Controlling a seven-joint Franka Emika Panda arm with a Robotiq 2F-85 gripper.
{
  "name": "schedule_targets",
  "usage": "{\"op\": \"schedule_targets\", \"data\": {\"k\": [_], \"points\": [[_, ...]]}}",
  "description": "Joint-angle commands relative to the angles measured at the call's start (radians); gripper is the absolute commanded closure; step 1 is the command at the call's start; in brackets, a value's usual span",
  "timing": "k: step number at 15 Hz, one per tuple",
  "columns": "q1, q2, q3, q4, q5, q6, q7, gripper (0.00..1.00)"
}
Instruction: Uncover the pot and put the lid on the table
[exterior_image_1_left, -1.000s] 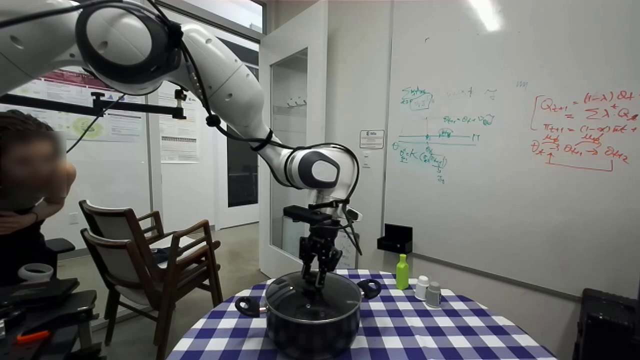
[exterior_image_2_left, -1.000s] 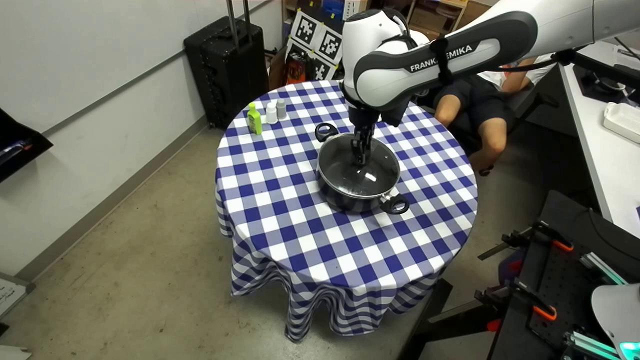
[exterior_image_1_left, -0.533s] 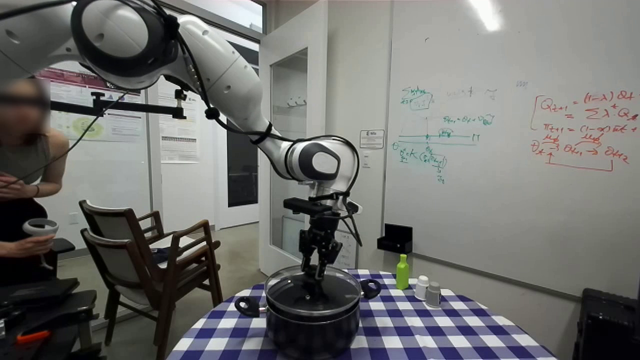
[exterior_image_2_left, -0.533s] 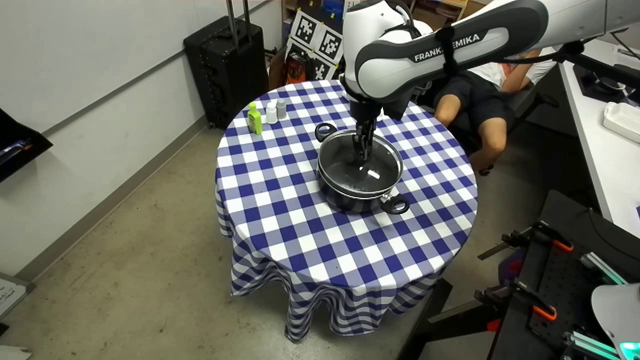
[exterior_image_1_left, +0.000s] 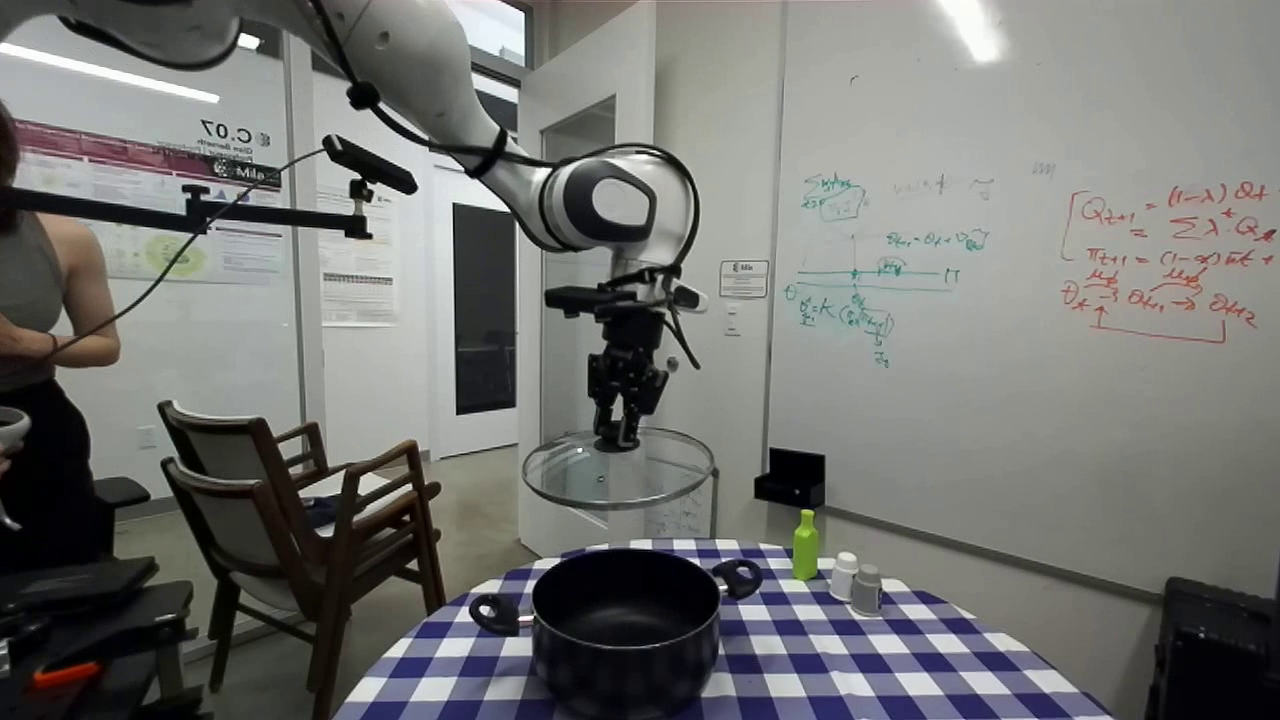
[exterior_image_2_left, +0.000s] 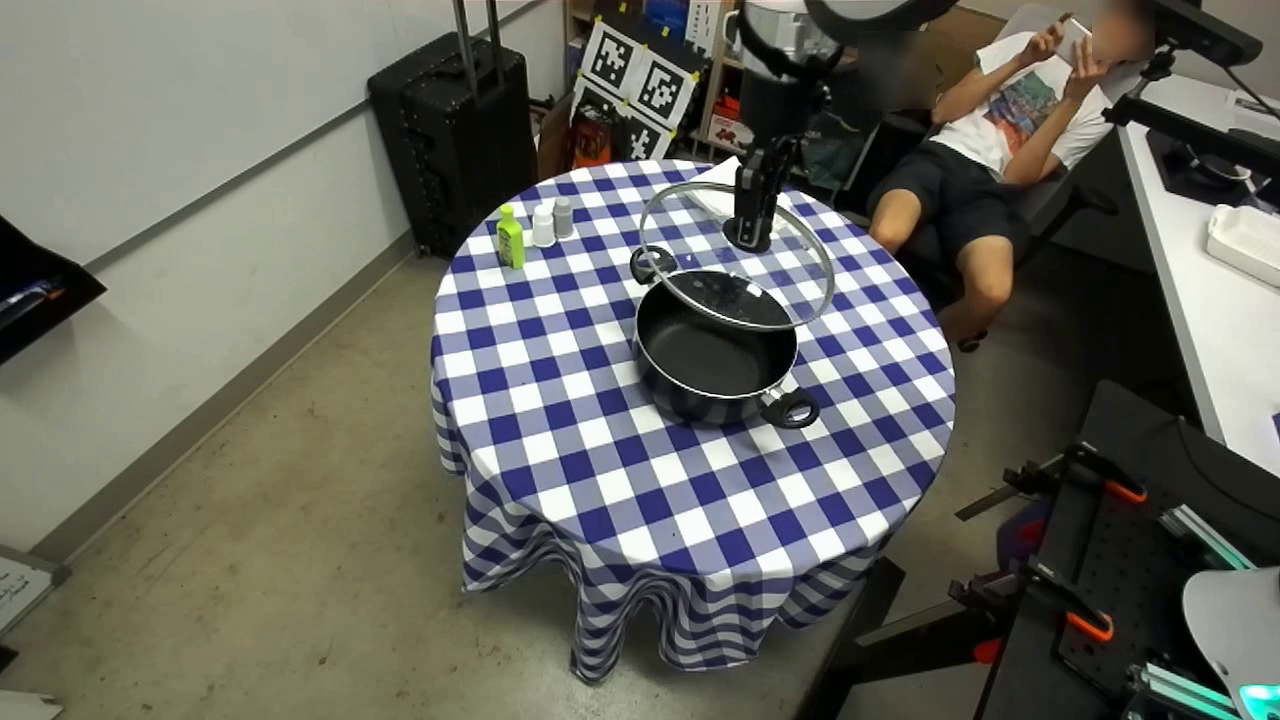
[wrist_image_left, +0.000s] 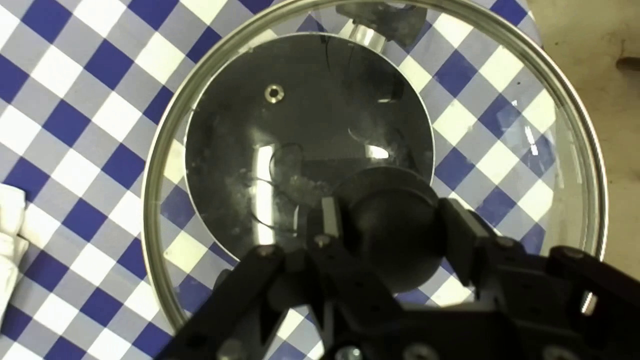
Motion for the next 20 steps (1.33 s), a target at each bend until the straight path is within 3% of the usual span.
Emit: {"op": "schedule_targets", "data": {"k": [1, 6, 10, 15, 20], "points": [[-0.055, -0.22, -0.015, -0.244, 0.104, 0.04, 0.025, 0.74], [-0.142, -0.375, -0.085, -0.499, 0.199, 0.112, -0.03, 0.74], [-0.198, -0.398, -0.154, -0.634, 0.223, 0.182, -0.074, 0.74], [-0.245, -0.315, -0.209, -0.617, 0.208, 0.184, -0.106, 0.74], [-0.271, -0.202, -0.21, -0.521, 0.213, 0.192, -0.133, 0.74]]}}
